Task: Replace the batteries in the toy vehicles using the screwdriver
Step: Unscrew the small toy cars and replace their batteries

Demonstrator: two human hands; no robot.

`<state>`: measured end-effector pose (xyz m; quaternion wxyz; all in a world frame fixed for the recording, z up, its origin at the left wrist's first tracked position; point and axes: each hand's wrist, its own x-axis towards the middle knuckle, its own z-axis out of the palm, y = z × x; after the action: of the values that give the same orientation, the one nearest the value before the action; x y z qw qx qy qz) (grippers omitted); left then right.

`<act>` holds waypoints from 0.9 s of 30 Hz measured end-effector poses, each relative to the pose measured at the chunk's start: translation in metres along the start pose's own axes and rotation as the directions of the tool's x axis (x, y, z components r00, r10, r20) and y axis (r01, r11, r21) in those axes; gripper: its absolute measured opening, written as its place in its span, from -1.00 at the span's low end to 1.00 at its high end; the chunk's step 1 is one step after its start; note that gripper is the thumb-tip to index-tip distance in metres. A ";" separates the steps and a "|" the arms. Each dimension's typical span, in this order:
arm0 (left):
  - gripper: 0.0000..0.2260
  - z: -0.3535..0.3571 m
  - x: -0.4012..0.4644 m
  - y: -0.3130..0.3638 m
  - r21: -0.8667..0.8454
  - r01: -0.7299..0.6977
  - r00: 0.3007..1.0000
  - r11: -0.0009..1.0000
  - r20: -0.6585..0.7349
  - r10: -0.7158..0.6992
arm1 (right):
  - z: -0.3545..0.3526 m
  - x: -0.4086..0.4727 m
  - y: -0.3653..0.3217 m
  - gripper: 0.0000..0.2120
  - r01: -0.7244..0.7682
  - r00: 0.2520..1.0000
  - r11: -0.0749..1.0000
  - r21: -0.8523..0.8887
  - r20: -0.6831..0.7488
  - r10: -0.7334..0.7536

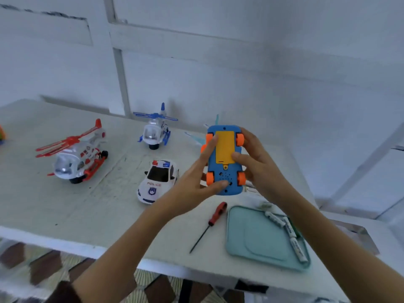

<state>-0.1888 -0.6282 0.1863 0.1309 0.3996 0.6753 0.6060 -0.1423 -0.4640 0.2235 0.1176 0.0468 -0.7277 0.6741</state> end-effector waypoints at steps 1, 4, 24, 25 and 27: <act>-0.28 0.006 -0.004 -0.001 -0.015 0.013 1.000 1.000 -0.007 -0.013 | -0.001 -0.004 0.005 -0.59 -0.017 1.000 0.999 0.028 0.001 0.017; -0.29 0.016 -0.013 -0.007 -0.033 0.051 0.998 0.998 -0.021 -0.051 | -0.005 -0.010 0.020 -0.58 -0.049 0.998 0.996 0.073 0.040 0.046; -0.23 0.008 -0.028 -0.061 0.053 0.126 0.972 0.991 -0.208 -0.112 | -0.021 -0.026 0.076 -0.86 0.274 0.921 0.657 -0.702 0.387 0.029; -0.24 0.009 -0.028 -0.064 0.070 0.127 0.970 0.989 -0.216 -0.109 | -0.019 -0.026 0.082 -0.85 0.309 0.907 0.610 -0.730 0.419 0.042; -0.25 0.010 -0.029 -0.069 0.089 0.132 0.966 0.987 -0.233 -0.109 | -0.015 -0.027 0.093 -0.82 0.325 0.898 0.566 -0.757 0.435 0.065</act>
<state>-0.1897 -0.6382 0.1115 0.0684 0.2919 0.7394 0.6028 -0.1354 -0.4431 0.1282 0.0189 0.1845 -0.9563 0.2260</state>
